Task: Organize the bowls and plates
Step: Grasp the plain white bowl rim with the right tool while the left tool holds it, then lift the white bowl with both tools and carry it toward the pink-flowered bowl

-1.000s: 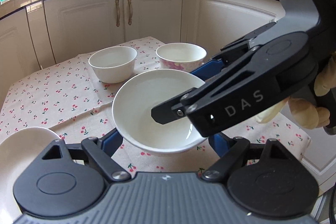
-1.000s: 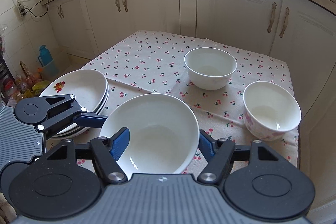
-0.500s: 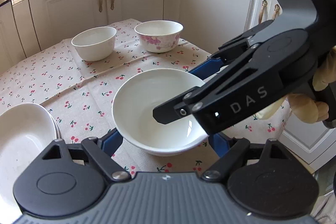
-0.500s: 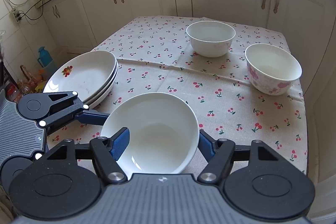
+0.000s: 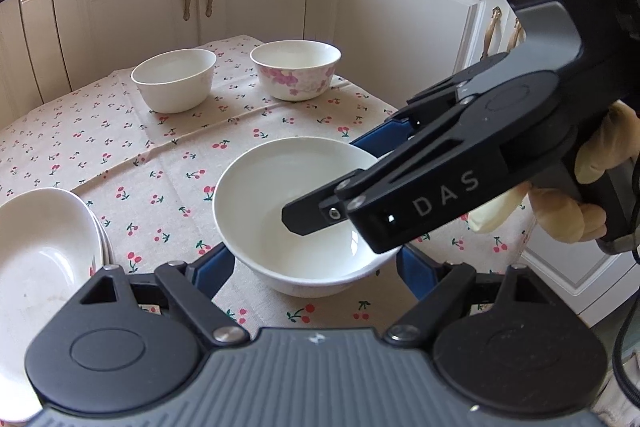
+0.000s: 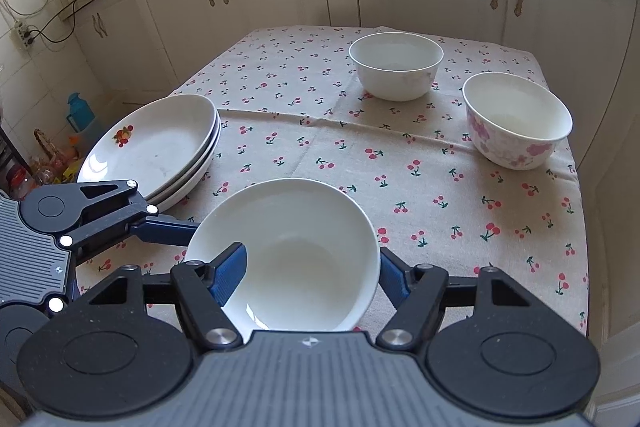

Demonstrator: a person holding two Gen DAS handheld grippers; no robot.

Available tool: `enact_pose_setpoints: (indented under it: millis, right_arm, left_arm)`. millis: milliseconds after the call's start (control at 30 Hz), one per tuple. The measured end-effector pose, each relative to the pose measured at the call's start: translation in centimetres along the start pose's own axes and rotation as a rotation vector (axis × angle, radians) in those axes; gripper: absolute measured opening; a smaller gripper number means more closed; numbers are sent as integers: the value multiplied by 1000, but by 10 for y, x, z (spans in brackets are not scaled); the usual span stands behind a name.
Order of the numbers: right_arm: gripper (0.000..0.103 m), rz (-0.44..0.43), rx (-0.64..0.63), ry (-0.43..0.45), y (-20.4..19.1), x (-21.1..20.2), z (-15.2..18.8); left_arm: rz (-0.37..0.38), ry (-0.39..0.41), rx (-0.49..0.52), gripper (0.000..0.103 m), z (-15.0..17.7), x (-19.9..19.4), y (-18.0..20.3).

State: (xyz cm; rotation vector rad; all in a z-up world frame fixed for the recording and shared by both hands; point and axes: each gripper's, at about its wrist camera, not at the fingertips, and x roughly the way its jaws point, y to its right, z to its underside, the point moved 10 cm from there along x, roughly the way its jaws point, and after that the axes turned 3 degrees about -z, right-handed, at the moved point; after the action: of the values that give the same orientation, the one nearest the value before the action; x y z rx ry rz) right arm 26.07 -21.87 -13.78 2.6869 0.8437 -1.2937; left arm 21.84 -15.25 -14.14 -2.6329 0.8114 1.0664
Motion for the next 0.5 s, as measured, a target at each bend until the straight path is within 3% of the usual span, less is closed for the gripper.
enact_pose_setpoints:
  millis: [200, 267, 500]
  right_arm:
    - [83, -15, 7, 7, -2, 1, 0]
    - [103, -15, 11, 24, -3, 0, -1]
    - [103, 24, -8, 65, -4, -10, -5]
  left_arm:
    - [-2, 9, 18, 89, 1, 1, 0]
    - [2, 11, 21, 91, 1, 1, 1]
    - [14, 30, 53, 94, 4, -5, 4]
